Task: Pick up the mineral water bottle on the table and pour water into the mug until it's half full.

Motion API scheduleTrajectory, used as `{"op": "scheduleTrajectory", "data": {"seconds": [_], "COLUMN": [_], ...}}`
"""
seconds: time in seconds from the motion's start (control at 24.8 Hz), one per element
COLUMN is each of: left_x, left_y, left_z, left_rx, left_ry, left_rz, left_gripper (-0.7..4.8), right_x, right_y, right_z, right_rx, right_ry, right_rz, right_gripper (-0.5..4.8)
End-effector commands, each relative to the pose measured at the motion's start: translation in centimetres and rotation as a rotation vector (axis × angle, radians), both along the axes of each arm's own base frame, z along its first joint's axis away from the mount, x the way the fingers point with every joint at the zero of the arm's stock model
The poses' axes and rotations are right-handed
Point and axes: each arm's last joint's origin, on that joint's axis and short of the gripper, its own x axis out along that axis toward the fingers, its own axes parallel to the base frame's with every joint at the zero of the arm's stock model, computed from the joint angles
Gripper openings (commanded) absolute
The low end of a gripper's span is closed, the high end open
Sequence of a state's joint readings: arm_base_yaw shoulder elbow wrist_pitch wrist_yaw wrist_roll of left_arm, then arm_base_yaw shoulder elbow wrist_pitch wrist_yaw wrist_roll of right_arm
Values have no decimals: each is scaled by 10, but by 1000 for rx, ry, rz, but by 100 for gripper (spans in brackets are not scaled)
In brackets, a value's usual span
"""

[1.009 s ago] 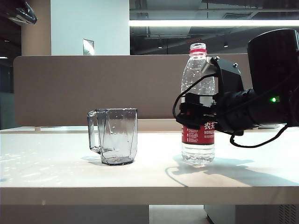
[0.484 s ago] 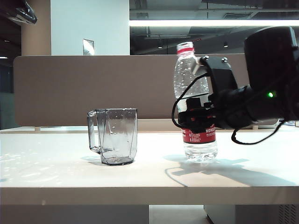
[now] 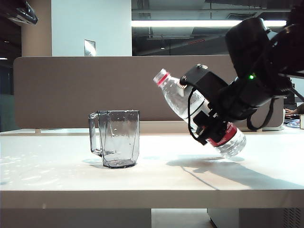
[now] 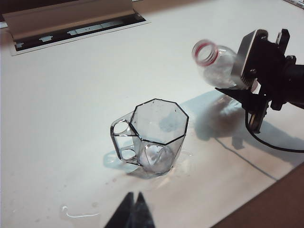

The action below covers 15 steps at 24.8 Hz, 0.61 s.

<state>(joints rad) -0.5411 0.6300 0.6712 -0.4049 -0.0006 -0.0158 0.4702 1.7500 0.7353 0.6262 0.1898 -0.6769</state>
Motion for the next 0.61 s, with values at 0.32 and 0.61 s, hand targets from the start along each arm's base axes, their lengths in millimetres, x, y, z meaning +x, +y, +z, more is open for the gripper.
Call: {"op": "scheduleTrajectory", "data": {"seconds": [0.32,0.61], "left_x": [0,0], "left_y": [0,0], "left_z": [2,2], "left_rx": [-8,-8], "left_ry": [-12,-12], "left_rz": [-4,-4], "left_gripper": [-1,-1], "right_x": [20,18], "right_y": [11,19], "right_z": [36,40], "right_rx": [-233,-404], "right_ry": [-147,-201], "right_rz": [42,112], "right_gripper": [229,229]}}
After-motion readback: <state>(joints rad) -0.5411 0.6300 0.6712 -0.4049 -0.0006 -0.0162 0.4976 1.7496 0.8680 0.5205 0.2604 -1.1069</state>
